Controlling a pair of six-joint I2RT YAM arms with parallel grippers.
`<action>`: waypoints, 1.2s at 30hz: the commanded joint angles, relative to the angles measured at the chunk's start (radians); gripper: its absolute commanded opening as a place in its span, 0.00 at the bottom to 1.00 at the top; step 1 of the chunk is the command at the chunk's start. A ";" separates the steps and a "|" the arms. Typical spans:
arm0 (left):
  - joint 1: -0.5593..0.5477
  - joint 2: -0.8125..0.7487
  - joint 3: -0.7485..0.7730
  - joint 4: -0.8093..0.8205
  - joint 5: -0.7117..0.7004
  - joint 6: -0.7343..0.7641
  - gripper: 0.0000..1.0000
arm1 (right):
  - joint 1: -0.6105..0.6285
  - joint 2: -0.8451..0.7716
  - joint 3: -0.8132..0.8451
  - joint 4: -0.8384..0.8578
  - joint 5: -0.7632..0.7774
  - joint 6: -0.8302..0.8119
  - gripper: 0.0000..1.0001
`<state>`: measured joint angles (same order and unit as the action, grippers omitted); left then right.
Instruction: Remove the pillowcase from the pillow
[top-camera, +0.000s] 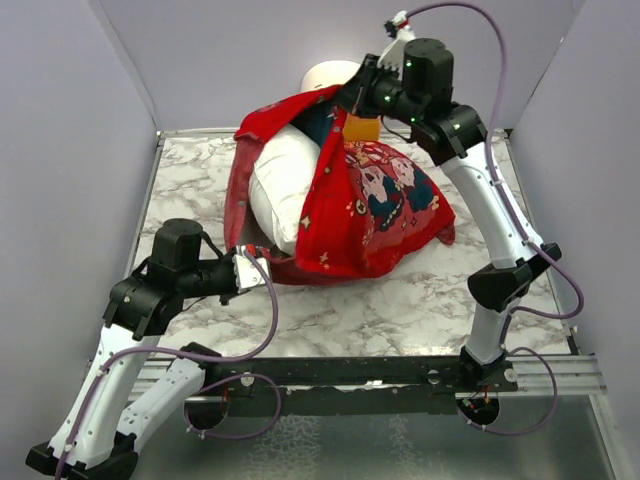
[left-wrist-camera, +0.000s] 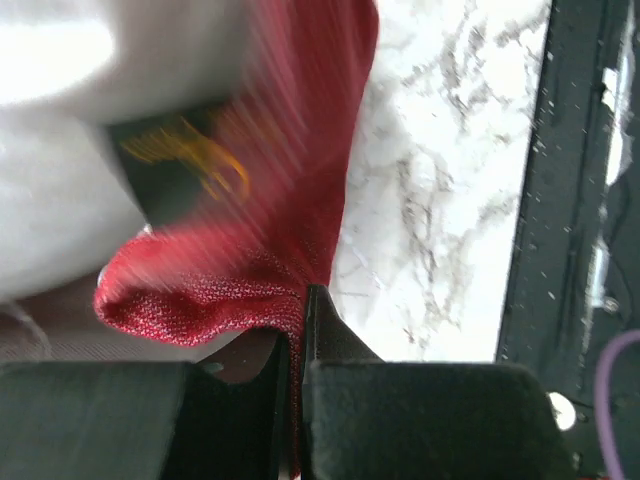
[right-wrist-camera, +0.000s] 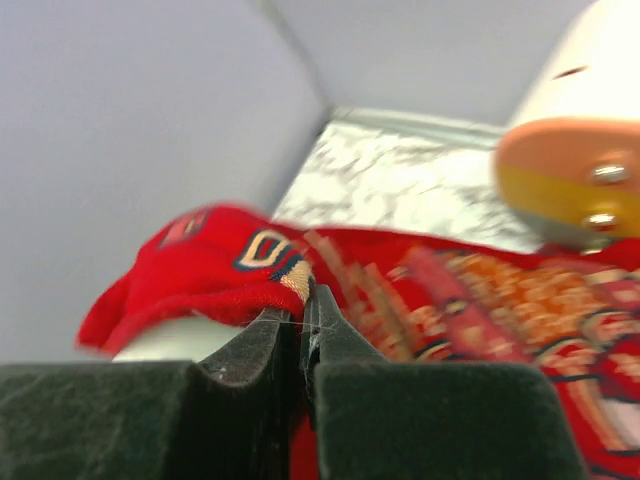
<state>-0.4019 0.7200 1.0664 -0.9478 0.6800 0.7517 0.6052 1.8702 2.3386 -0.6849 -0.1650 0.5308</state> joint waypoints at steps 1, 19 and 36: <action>-0.008 -0.028 -0.008 -0.151 0.007 0.046 0.00 | -0.127 0.010 0.058 0.087 0.140 -0.005 0.01; -0.008 -0.002 0.213 0.147 -0.272 -0.031 0.69 | -0.190 -0.043 -0.116 0.109 -0.082 -0.022 0.01; -0.025 0.144 0.145 0.073 -0.224 0.514 0.67 | -0.094 -0.135 -0.315 0.126 -0.150 -0.083 0.01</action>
<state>-0.4084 0.9230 1.3048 -0.8055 0.4812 1.0210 0.4873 1.7504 2.0216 -0.5980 -0.3302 0.4900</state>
